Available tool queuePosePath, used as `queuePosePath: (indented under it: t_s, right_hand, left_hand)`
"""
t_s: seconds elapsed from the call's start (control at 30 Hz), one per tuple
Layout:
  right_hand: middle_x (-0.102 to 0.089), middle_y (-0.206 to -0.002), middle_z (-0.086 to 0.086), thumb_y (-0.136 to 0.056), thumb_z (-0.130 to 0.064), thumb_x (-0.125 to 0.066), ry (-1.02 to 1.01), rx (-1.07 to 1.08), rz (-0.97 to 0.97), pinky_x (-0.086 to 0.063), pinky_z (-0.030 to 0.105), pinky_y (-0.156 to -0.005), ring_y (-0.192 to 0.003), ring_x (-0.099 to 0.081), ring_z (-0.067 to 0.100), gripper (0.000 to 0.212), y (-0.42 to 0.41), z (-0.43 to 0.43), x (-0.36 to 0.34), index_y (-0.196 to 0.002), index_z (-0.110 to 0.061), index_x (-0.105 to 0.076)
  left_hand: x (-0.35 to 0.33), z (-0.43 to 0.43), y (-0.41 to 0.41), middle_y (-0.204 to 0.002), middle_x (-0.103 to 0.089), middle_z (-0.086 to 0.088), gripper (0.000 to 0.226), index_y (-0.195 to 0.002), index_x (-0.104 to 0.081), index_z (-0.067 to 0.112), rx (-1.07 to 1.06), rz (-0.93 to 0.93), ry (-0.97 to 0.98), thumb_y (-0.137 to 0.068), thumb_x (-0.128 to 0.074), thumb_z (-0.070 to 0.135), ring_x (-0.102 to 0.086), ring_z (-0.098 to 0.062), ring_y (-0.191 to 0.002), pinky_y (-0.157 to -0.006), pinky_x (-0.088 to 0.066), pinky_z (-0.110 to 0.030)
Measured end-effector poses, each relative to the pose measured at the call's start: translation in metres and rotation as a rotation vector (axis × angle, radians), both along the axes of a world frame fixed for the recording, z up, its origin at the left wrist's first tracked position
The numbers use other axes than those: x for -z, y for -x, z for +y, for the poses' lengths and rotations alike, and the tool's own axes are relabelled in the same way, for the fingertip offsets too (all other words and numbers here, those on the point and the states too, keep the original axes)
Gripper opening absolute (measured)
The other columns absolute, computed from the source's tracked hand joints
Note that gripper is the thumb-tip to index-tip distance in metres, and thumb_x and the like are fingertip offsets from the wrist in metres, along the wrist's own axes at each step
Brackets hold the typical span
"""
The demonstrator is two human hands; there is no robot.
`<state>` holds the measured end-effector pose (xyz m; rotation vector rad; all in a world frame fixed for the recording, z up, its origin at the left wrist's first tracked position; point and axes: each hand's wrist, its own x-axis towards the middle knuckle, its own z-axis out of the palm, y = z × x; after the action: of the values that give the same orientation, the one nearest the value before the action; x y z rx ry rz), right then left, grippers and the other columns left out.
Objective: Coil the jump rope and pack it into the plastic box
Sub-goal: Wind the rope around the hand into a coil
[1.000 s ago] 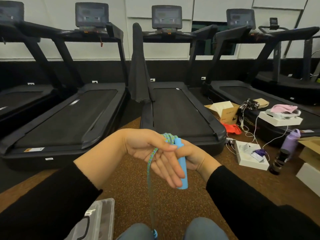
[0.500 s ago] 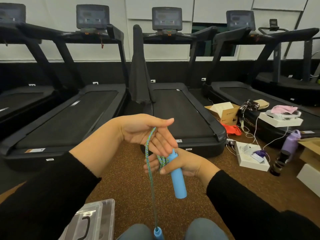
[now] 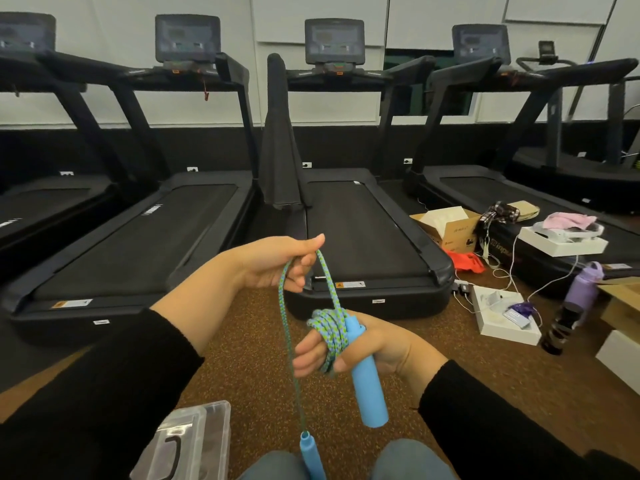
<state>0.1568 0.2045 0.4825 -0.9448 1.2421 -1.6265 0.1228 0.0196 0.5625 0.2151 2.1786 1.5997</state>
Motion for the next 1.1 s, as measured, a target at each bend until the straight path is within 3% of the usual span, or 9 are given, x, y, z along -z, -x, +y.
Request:
queuePosePath:
  t_s: [0.2,0.33,0.43,0.47,0.53,0.63,0.73,0.83,1.1]
  right_hand:
    - [-0.071,-0.113,0.004,-0.071,0.007,-0.06,0.196,-0.075,-0.023,-0.043,0.034,-0.103,-0.11,-0.065,0.02,0.049,-0.007,0.005,-0.023,-0.118,-0.007,-0.064]
    - [-0.069,-0.116,0.006,-0.071,0.007,-0.058,0.243,-0.032,-0.021,-0.043,0.033,-0.103,-0.112,-0.063,0.021,0.051,-0.009,0.008,-0.037,-0.12,-0.004,-0.062]
    - [-0.07,-0.115,0.006,-0.07,0.017,-0.036,0.276,0.054,-0.033,-0.047,0.028,-0.097,-0.111,-0.064,0.019,0.06,-0.01,0.007,-0.05,-0.119,-0.004,-0.064]
    - [-0.069,-0.116,0.006,-0.069,0.019,-0.035,0.293,0.083,-0.031,-0.047,0.028,-0.097,-0.111,-0.064,0.019,0.062,-0.01,0.006,-0.055,-0.119,-0.004,-0.064]
    - [-0.069,-0.117,0.008,-0.07,0.02,-0.034,0.331,0.109,-0.01,-0.048,0.028,-0.096,-0.112,-0.063,0.02,0.063,-0.007,0.003,-0.067,-0.119,-0.005,-0.064]
    - [-0.067,-0.12,0.01,-0.071,0.017,-0.034,0.35,0.145,-0.004,-0.046,0.03,-0.1,-0.115,-0.061,0.022,0.06,0.001,0.0,-0.084,-0.118,-0.005,-0.065]
    - [-0.063,-0.125,0.013,-0.074,0.013,-0.029,0.335,0.175,-0.039,-0.04,0.034,-0.107,-0.119,-0.058,0.025,0.059,0.014,-0.001,-0.095,-0.123,-0.002,-0.06]
    - [-0.057,-0.132,0.017,-0.075,0.011,-0.031,0.298,0.246,-0.041,-0.034,0.037,-0.111,-0.126,-0.051,0.029,0.059,0.029,-0.002,-0.104,-0.131,0.002,-0.048]
    - [-0.053,-0.136,0.018,-0.072,0.016,-0.036,0.151,0.249,0.059,-0.037,0.034,-0.109,-0.129,-0.049,0.03,0.066,0.042,-0.005,-0.108,-0.137,0.002,-0.04]
  left_hand:
    - [0.033,0.012,0.0,-0.07,-0.073,-0.002,0.029,-0.088,-0.07,0.0,-0.038,0.344,0.115,-0.097,-0.045,0.013,-0.066,-0.002,-0.059,-0.056,-0.049,-0.01]
    - [0.038,0.019,-0.002,-0.093,-0.06,-0.042,0.035,-0.103,-0.06,-0.02,-0.123,0.452,0.102,-0.099,-0.041,0.01,-0.058,-0.053,-0.084,-0.057,-0.054,-0.016]
    - [0.043,0.023,-0.014,-0.101,-0.021,-0.062,0.044,-0.106,-0.026,-0.036,-0.024,0.526,0.172,-0.103,-0.016,0.007,-0.023,-0.076,-0.089,-0.073,-0.042,-0.068]
    - [0.053,0.023,-0.011,-0.114,-0.021,-0.061,0.041,-0.113,-0.027,-0.034,-0.036,0.443,0.163,-0.103,-0.017,0.005,-0.023,-0.075,-0.104,-0.087,-0.029,-0.076]
    - [0.067,0.026,-0.011,-0.13,-0.047,-0.036,0.033,-0.123,-0.046,-0.015,-0.101,0.451,0.176,-0.101,-0.035,0.007,-0.046,-0.044,-0.122,-0.104,-0.036,-0.058]
    - [0.073,0.038,-0.022,-0.102,-0.064,-0.01,0.023,-0.109,-0.063,0.009,-0.055,0.569,0.27,-0.1,-0.042,0.013,-0.059,-0.007,-0.086,-0.094,-0.046,-0.037]
    - [0.07,0.048,-0.033,-0.108,-0.06,0.009,0.033,-0.128,-0.057,0.014,0.084,0.454,0.306,-0.101,-0.039,0.022,-0.054,0.008,-0.096,-0.092,-0.04,-0.015]
    - [0.073,0.05,-0.042,-0.126,-0.059,0.011,0.041,-0.14,-0.045,0.017,0.123,0.304,0.181,-0.101,-0.037,0.029,-0.056,0.0,-0.115,-0.109,-0.038,-0.026]
    - [0.06,0.041,-0.06,-0.125,-0.064,-0.014,0.04,-0.138,-0.045,0.009,0.271,0.202,0.138,-0.103,-0.032,0.024,-0.063,-0.019,-0.114,-0.102,-0.048,-0.032]
